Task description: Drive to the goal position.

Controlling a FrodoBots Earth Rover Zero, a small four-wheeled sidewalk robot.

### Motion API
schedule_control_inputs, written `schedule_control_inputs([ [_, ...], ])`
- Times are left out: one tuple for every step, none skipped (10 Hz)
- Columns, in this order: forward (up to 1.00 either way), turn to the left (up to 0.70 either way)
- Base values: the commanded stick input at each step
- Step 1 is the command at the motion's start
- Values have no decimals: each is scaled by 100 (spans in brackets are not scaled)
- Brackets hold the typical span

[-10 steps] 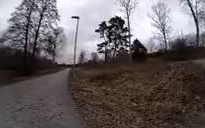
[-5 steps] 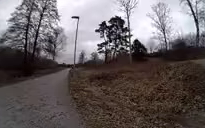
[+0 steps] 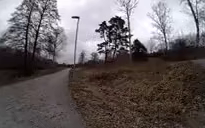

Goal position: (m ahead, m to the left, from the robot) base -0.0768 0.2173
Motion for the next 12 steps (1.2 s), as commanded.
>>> schedule_control_inputs([
  [0, 70],
  [0, 70],
  [0, 70],
  [0, 70],
  [0, 70],
  [0, 70],
  [0, 70],
  [0, 70],
  [0, 70],
  [0, 70],
  [0, 70],
  [0, 70],
])
